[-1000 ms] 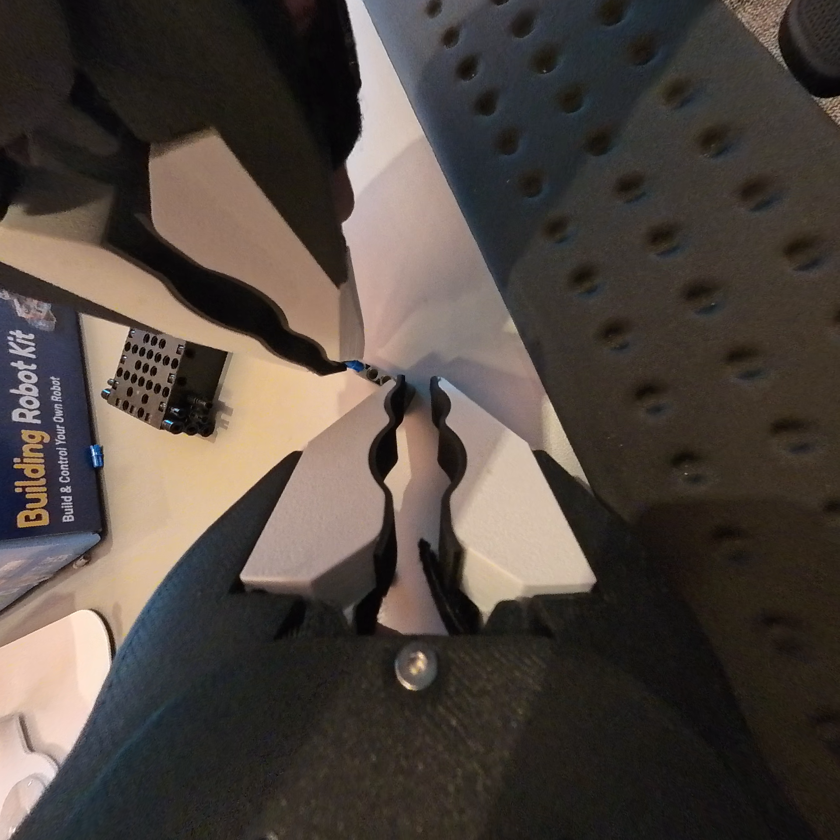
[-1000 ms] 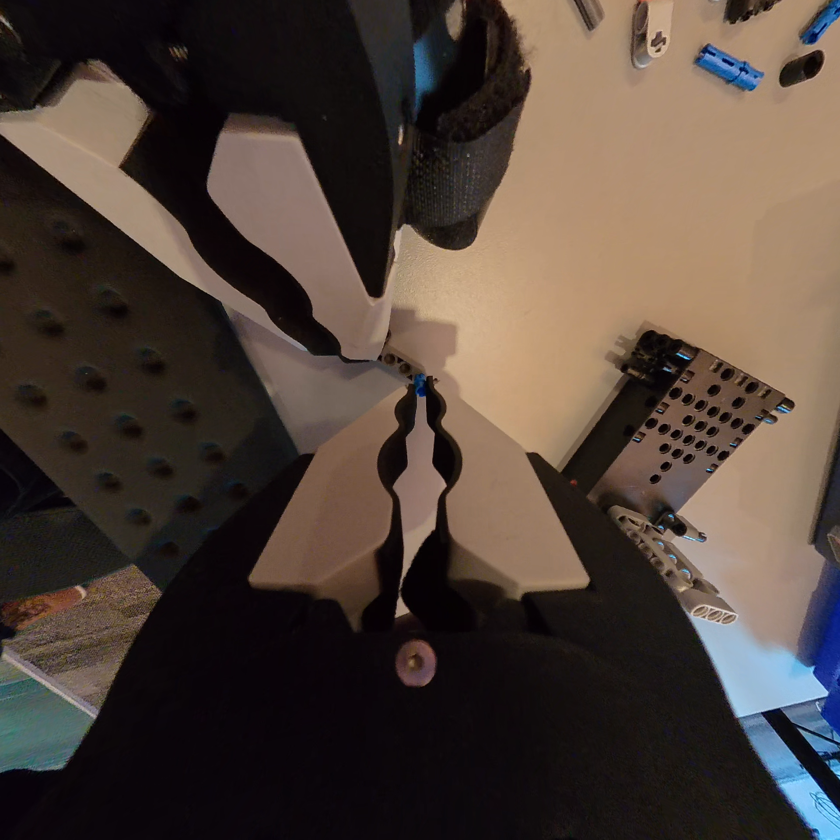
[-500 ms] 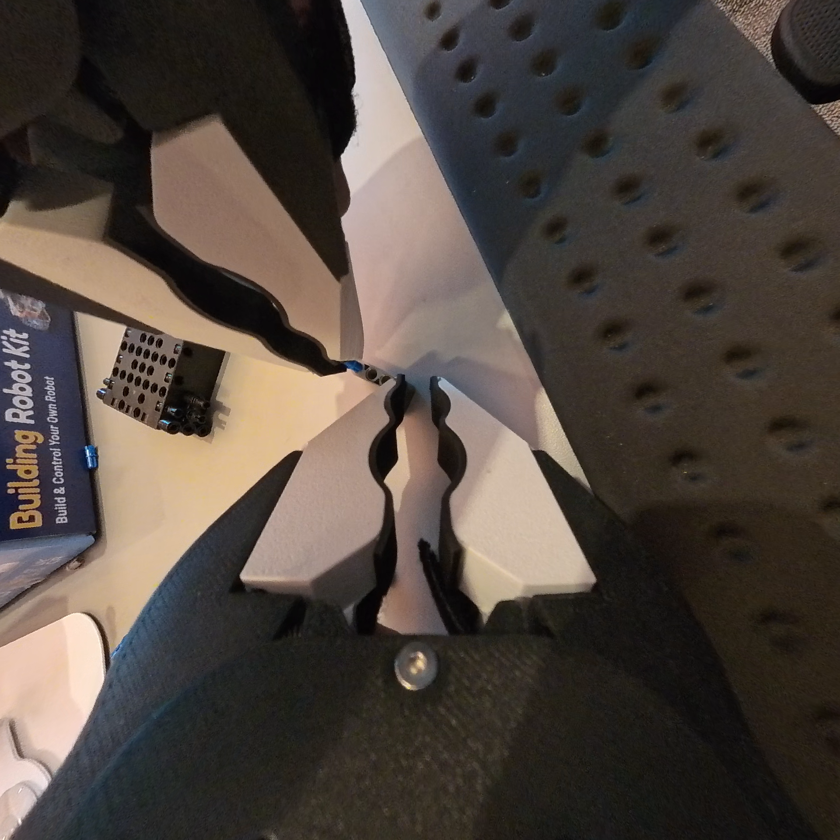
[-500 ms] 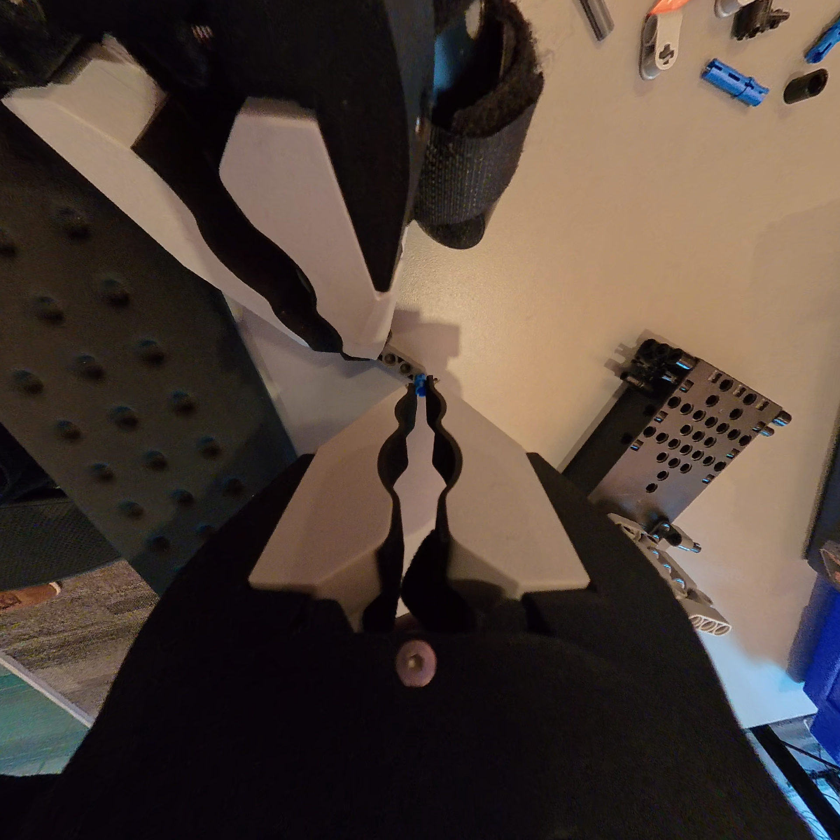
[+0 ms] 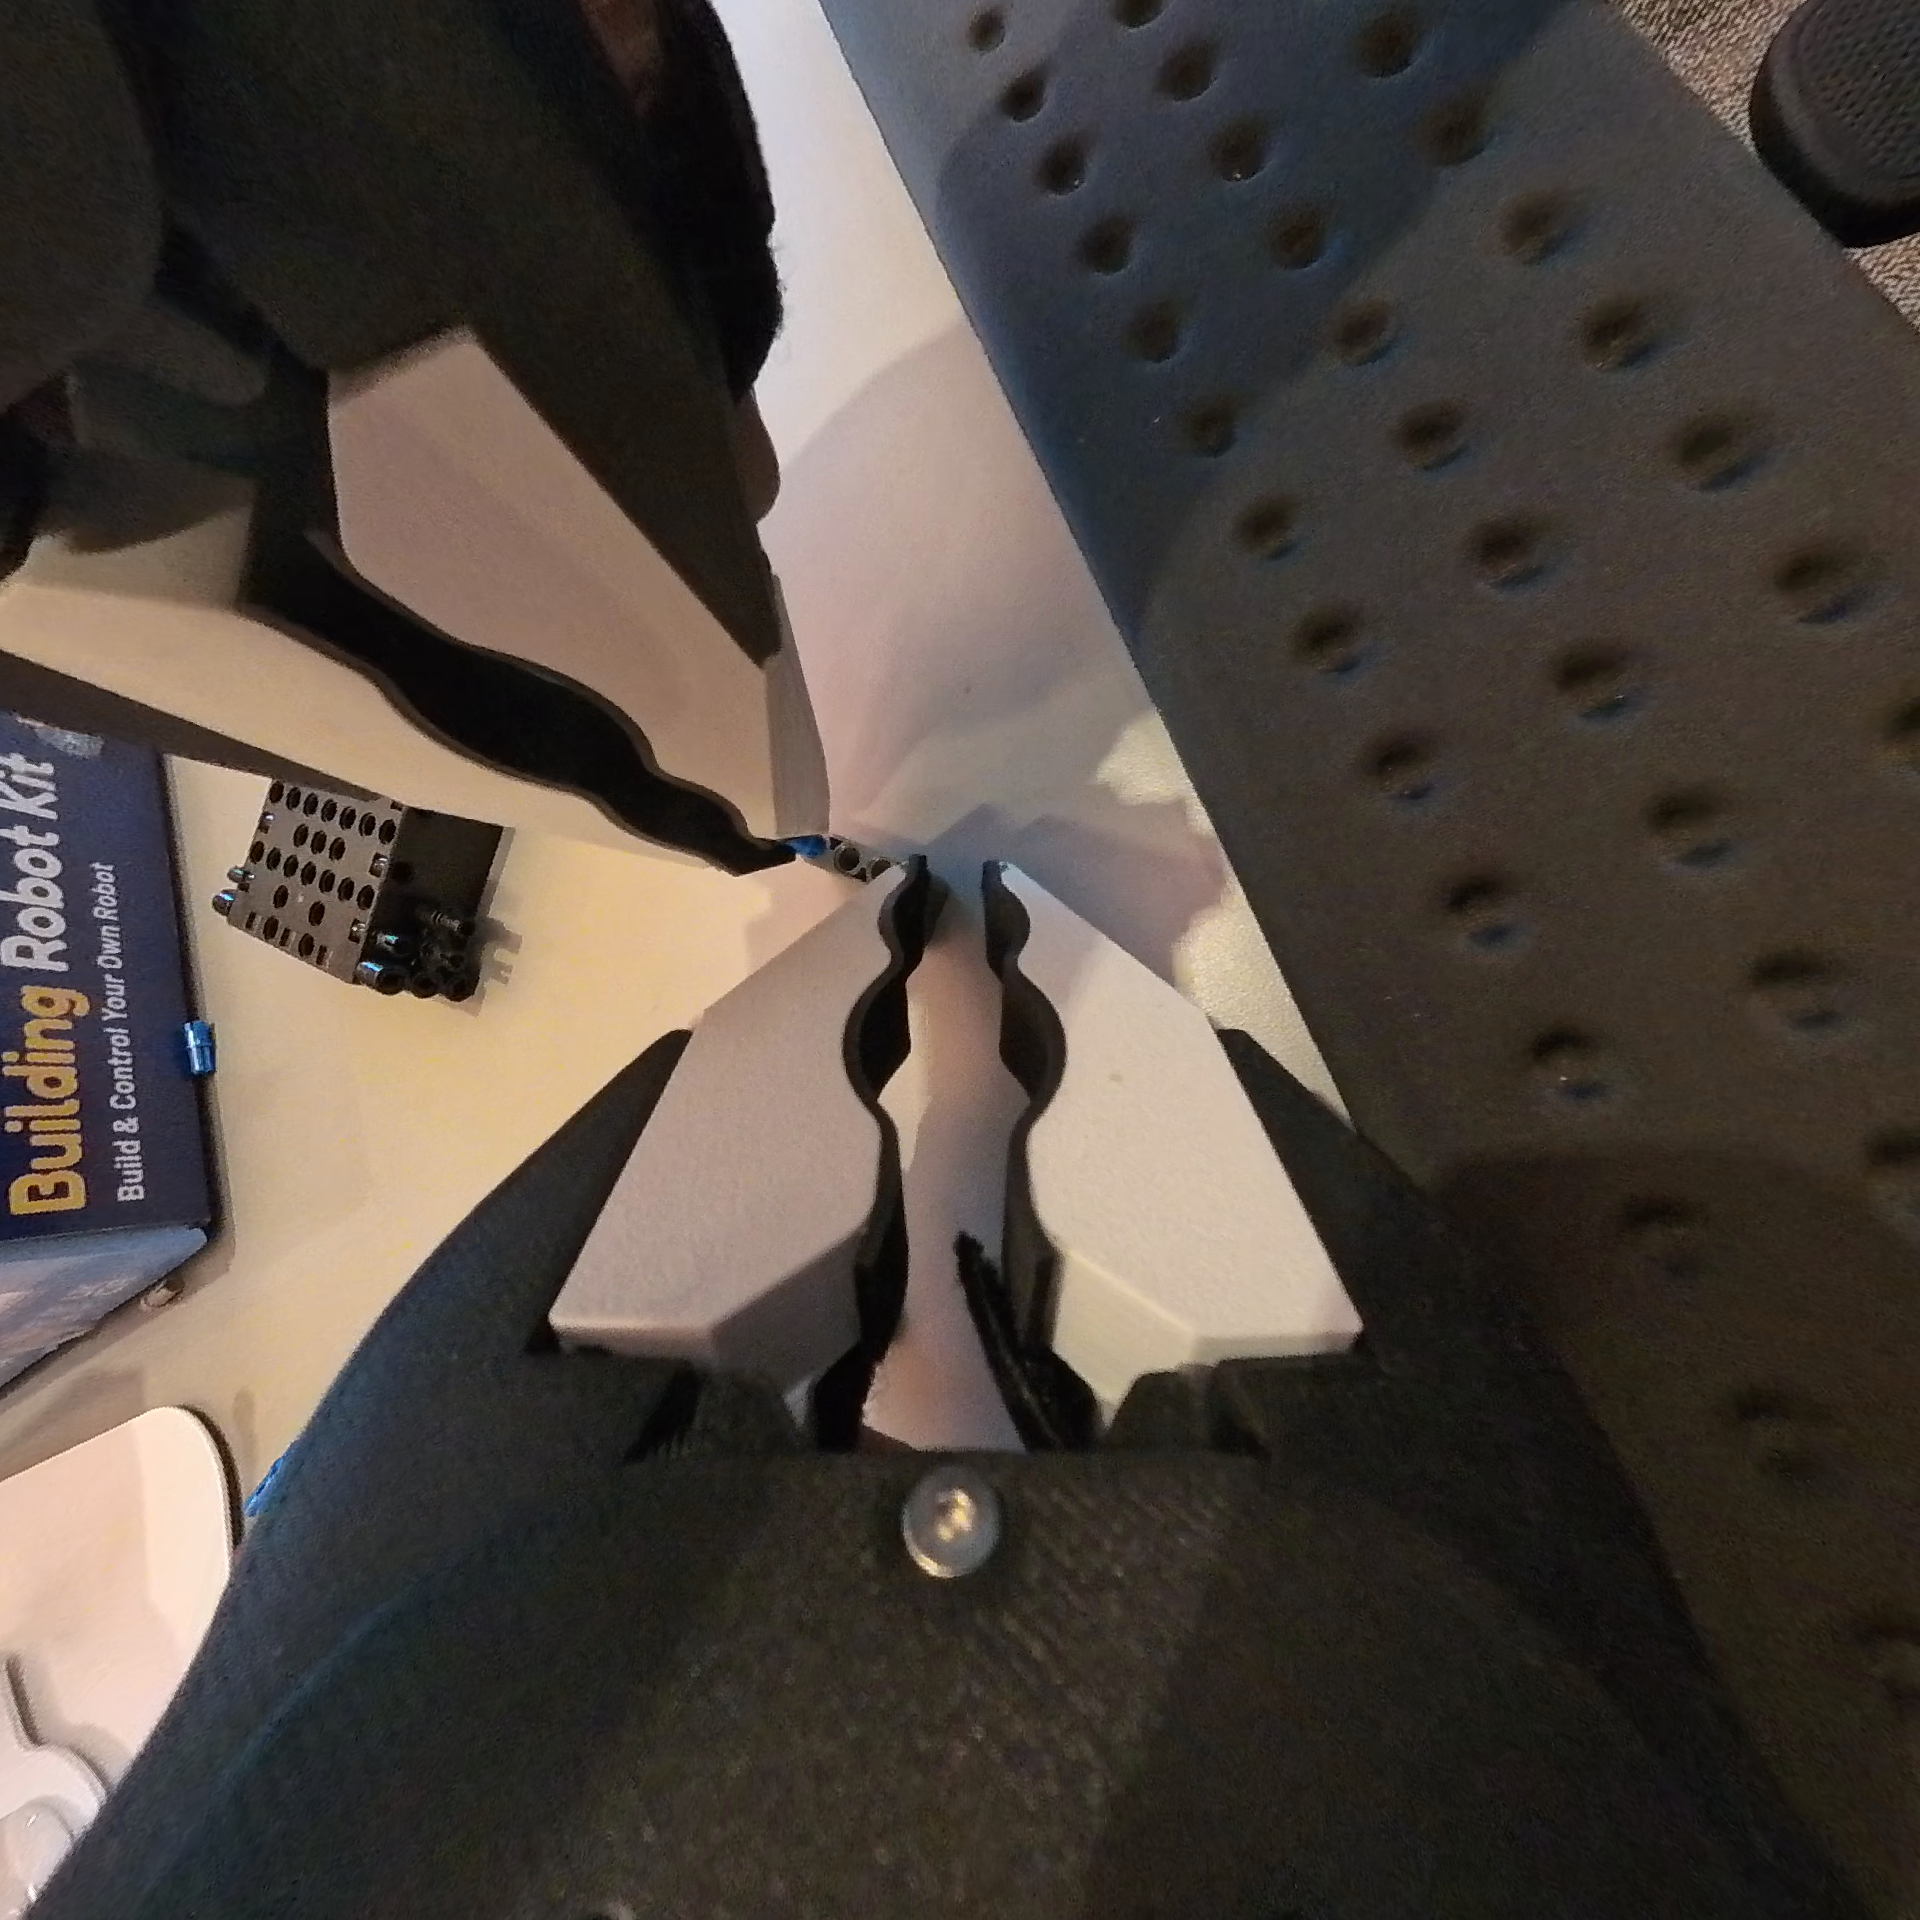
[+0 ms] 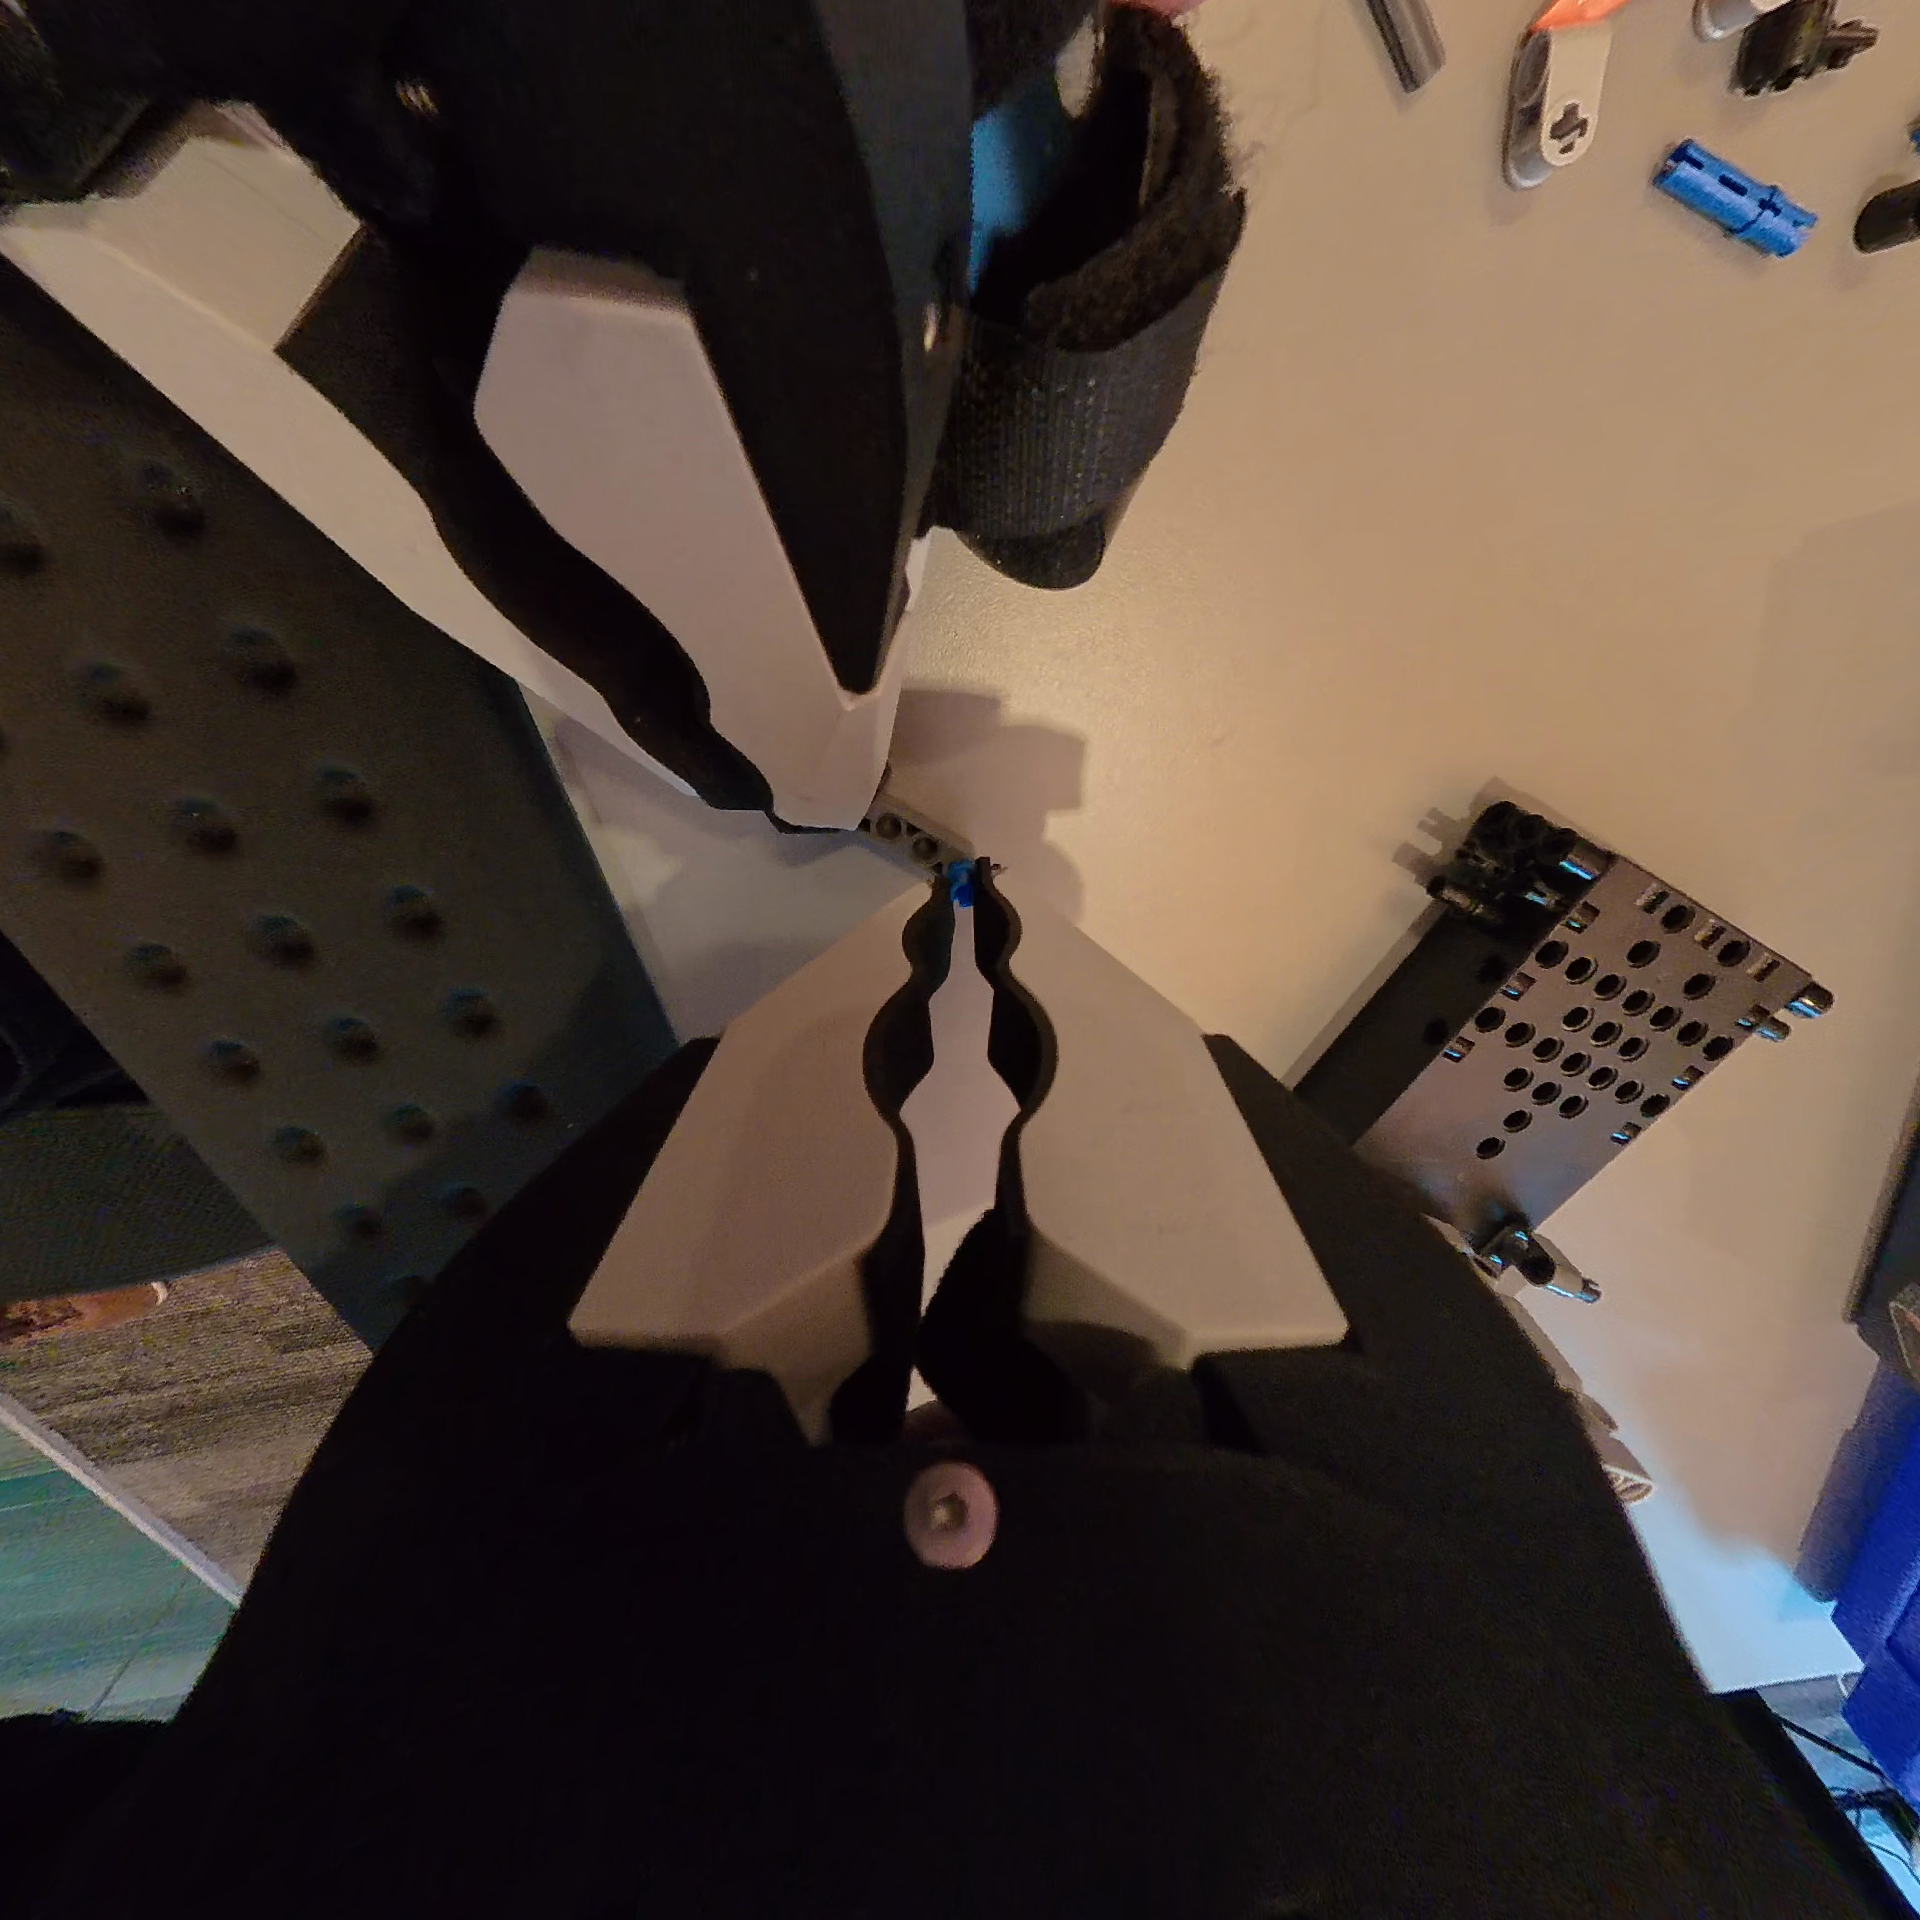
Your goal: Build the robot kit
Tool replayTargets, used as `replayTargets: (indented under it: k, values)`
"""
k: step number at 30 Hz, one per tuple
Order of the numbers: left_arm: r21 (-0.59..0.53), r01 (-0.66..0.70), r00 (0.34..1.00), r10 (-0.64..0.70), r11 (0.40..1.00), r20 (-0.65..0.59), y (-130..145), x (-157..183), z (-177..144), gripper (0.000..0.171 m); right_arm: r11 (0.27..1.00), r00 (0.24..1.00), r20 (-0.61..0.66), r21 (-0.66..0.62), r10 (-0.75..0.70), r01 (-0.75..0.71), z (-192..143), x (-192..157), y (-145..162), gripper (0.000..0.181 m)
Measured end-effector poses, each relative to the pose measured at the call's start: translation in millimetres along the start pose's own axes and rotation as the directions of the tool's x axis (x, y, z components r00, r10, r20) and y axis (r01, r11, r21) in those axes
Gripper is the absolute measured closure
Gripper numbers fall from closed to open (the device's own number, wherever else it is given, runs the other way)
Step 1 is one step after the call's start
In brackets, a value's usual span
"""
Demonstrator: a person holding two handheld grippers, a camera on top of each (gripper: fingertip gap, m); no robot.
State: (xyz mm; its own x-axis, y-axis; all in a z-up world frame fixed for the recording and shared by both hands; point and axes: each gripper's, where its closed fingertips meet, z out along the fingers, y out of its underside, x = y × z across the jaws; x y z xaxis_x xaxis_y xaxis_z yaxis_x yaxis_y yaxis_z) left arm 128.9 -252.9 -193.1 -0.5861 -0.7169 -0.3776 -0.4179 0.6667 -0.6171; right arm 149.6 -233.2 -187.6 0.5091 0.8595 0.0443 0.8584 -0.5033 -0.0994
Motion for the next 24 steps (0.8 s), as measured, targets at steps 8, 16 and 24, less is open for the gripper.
replayTargets:
  k: [8,16,24]
  values:
    - [0.001,0.001,1.0,-0.001,1.0,-0.004,0,0,0,0.163,1.0,1.0,0.027,-0.025,-0.012,0.013,4,0,0,0.179]
    - [-0.02,-0.013,1.0,0.013,1.0,0.006,5,-6,-8,0.152,0.992,0.994,0.042,0.073,0.096,-0.099,2,10,-1,0.179]
    - [-0.071,0.034,0.999,-0.032,0.997,0.026,19,-22,-40,0.151,0.986,0.988,-0.047,0.088,0.144,-0.14,1,32,-5,0.178]
